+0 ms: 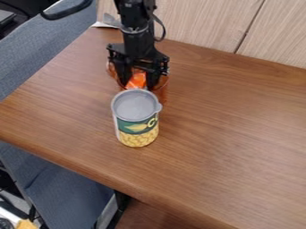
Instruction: Placed the roll inside the brown transparent bowl
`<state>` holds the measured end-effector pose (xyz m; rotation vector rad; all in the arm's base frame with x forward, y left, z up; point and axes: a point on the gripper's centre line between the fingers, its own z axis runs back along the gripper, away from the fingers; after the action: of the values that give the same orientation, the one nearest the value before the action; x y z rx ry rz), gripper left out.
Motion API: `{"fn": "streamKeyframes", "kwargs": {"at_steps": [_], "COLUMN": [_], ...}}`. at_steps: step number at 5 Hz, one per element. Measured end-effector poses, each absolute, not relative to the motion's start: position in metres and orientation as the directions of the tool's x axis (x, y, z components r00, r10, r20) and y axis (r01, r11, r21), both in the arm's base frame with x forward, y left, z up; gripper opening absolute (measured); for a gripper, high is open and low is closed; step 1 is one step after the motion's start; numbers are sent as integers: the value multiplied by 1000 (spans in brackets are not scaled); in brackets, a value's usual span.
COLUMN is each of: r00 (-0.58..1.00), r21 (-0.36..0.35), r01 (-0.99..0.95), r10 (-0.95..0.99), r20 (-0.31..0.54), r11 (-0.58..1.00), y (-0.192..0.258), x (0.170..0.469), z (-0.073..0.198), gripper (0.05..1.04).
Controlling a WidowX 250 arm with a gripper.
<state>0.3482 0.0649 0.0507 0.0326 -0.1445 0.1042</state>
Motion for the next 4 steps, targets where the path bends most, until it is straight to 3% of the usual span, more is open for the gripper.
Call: {"fn": "streamKeyframes", "kwargs": {"at_steps": [1, 3, 4], "r00": [984, 987, 978], "r21": [35, 22, 12], "r01": [-108, -108, -118], "r10": [102, 104, 114], "r20": [143, 126, 177], "r11": [994, 994, 993], "y": [67, 64, 65], "x": [348, 345, 352], "z": [51, 51, 74], "gripper": [1008, 1000, 1000]}}
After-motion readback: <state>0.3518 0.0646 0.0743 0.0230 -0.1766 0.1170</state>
